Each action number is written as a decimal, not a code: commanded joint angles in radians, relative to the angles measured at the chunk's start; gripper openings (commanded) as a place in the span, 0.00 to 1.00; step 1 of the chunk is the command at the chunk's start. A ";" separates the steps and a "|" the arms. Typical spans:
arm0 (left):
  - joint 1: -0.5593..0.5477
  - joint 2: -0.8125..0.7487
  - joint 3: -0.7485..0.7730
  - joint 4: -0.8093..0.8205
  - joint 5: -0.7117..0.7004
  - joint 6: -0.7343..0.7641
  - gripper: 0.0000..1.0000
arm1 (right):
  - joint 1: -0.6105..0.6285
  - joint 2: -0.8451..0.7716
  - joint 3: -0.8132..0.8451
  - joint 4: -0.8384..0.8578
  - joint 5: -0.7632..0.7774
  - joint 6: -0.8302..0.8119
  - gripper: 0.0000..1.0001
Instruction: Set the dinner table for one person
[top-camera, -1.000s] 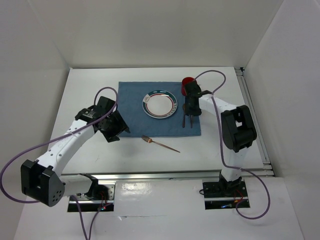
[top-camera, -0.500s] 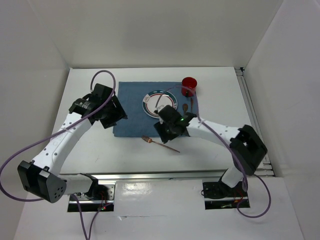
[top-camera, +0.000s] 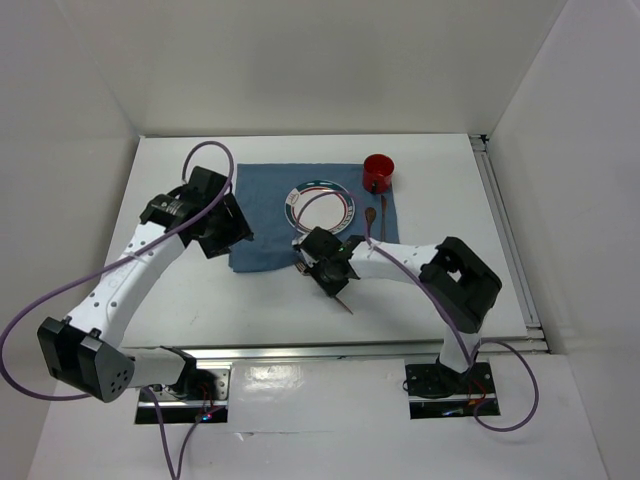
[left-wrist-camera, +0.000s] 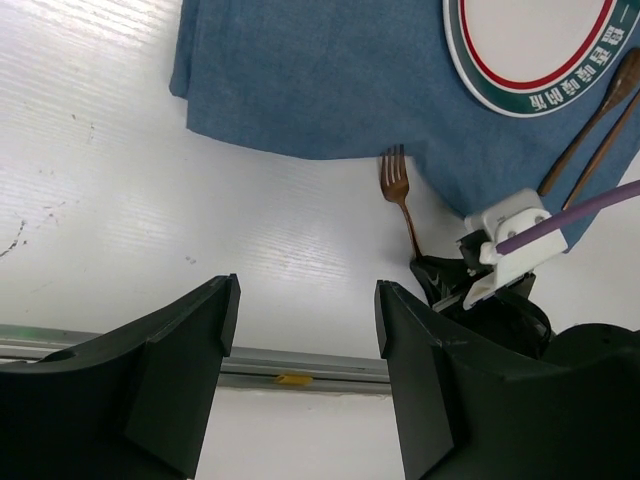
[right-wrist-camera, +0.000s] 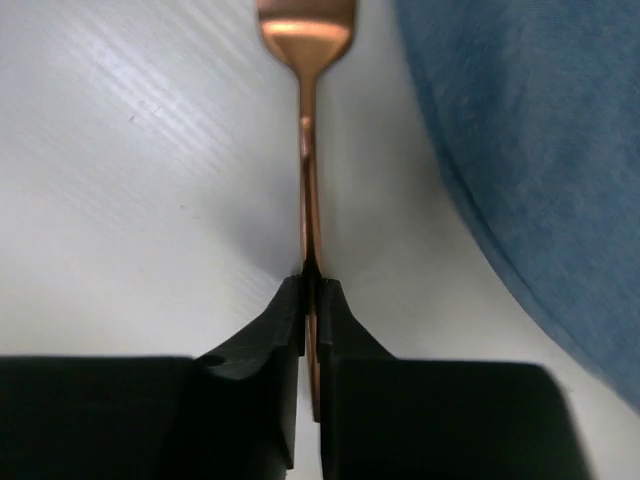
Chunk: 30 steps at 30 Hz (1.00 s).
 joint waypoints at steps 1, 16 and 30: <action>0.014 -0.028 0.061 -0.034 -0.031 0.021 0.73 | 0.026 -0.004 0.007 0.005 -0.009 -0.022 0.02; 0.014 -0.037 0.239 -0.094 -0.064 0.030 0.74 | -0.031 -0.002 0.469 -0.143 -0.141 0.293 0.00; 0.023 -0.164 0.223 -0.080 -0.097 -0.030 0.77 | -0.115 0.583 1.059 -0.029 -0.083 0.659 0.00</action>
